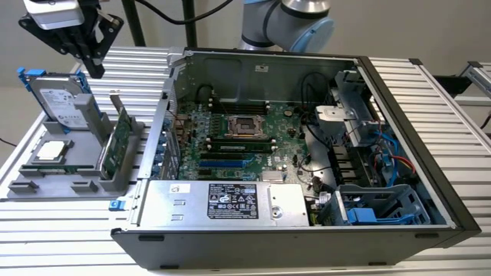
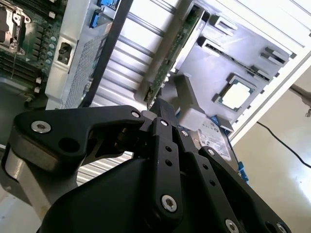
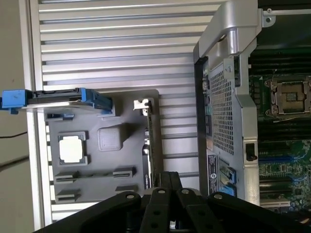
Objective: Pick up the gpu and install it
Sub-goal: 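Reach for the gpu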
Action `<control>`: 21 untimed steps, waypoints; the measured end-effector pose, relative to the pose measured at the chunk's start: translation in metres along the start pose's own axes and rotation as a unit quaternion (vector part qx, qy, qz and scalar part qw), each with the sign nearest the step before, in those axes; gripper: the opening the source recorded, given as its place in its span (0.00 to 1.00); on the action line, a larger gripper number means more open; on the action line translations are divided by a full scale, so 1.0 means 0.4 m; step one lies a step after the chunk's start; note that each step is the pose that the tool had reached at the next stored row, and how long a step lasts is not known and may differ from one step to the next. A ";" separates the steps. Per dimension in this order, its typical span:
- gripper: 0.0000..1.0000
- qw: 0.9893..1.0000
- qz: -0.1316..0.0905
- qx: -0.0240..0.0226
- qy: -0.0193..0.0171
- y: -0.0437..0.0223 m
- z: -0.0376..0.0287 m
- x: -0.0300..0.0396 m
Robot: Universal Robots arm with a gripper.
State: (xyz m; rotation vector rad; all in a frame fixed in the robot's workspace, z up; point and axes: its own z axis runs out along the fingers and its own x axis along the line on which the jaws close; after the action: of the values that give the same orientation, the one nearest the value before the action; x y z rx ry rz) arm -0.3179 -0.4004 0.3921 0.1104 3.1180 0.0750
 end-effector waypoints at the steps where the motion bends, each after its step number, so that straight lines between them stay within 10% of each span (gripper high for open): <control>1: 0.00 1.000 0.000 0.000 0.000 -0.001 0.000 0.003; 21: 0.00 1.000 0.000 0.000 0.000 -0.036 -0.002 0.035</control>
State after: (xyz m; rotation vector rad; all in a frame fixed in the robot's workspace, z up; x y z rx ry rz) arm -0.3329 -0.4138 0.3921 0.1104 3.1181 0.0750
